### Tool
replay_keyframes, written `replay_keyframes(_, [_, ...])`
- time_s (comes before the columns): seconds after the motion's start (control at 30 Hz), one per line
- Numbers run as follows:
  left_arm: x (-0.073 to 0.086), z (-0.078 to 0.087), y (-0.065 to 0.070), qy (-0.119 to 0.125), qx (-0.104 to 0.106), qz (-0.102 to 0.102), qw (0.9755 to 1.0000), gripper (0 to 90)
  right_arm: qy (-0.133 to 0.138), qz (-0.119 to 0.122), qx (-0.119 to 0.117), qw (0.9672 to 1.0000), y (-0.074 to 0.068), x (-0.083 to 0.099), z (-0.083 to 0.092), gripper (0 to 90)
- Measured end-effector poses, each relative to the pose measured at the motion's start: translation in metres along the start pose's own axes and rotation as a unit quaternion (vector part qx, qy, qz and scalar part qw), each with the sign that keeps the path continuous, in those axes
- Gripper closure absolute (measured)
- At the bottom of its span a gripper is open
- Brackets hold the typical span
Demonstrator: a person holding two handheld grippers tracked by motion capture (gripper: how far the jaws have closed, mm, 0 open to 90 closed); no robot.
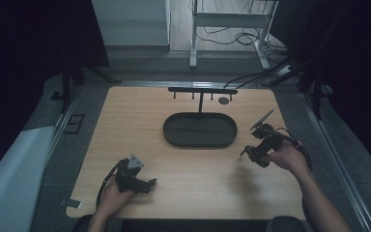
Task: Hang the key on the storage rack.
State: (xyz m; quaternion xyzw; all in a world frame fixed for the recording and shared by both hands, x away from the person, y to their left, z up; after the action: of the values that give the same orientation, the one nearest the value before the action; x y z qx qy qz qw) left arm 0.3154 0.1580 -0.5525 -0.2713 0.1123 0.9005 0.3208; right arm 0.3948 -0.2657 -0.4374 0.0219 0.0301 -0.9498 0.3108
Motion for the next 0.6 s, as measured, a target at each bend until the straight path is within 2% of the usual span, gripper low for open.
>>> replay_keyframes(0.2, [0.000, 0.000, 0.000, 0.002, 0.000, 0.003, 1.0000, 0.0, -0.001, 0.005, 0.000, 1.0000, 0.001, -0.004, 0.015, 48.9])
replay_keyframes(0.6, [-0.001, 0.000, 0.000, 0.002, 0.001, 0.001, 1.0000, 0.0, 0.004, 0.005, -0.026, 0.9996, 0.002, -0.015, 0.042, 49.0])
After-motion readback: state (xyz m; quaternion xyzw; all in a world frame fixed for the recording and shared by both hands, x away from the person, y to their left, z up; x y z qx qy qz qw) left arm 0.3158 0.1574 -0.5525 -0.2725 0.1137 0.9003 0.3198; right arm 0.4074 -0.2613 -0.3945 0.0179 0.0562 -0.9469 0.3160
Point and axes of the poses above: each handheld gripper's, and its own axes: z roughly backward along the jaws, x roughly out of its underside, y roughly to its right, the point moved 4 cm from there along -z, roughly forward along the jaws, and after that the axes turned 7 degrees about -y, right-handed, at the moved point
